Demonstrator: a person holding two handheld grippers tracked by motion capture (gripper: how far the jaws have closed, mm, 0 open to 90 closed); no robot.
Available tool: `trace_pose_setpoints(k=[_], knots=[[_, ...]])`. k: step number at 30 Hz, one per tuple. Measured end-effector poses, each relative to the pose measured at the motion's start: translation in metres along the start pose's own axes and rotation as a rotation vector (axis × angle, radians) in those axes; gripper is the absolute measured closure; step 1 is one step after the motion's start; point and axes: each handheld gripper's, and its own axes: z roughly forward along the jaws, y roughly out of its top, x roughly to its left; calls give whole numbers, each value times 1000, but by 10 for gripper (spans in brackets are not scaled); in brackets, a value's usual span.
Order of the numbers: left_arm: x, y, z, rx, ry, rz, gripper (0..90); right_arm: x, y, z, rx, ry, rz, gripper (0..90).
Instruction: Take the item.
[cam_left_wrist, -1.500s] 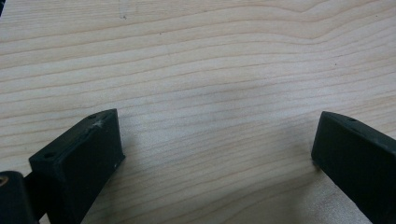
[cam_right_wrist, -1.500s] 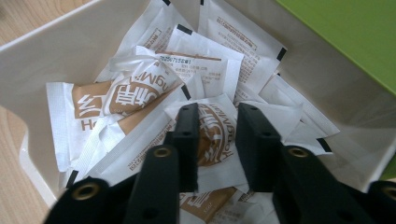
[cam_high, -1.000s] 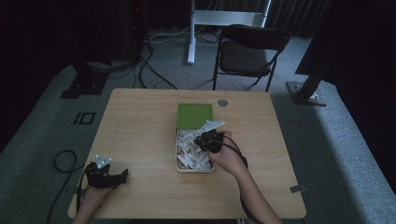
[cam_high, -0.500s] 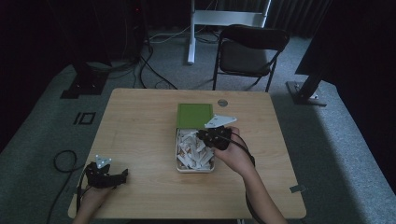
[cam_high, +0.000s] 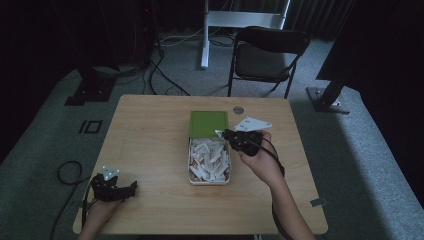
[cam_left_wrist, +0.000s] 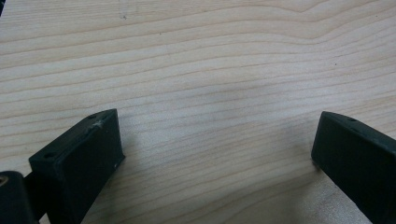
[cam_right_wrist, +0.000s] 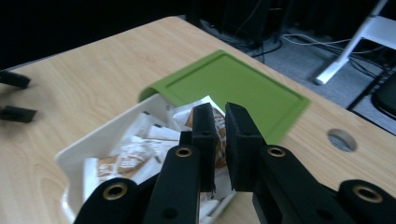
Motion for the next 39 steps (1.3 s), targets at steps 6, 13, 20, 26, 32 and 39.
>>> trace_pose_setpoints(k=[6, 13, 20, 26, 32, 39], knots=[[0, 0, 0, 0, 0, 0, 26, -21, -13, -3, -4, -63, 40, 834], [0, 0, 0, 2, 1, 4, 27, -45, -33, -4, -2, -152, 97, 834], [0, 0, 0, 2, 0, 0, 26, -68, -55, 3, 38, -242, 127, 835], [0, 0, 0, 2, 0, 0, 26, -83, -73, 16, 86, -280, 177, 834], [0, 0, 0, 2, 0, 0, 27, -102, -93, 33, 125, -342, 221, 834], [0, 0, 0, 2, 0, 0, 26, -123, -109, 51, 162, -415, 267, 834]])
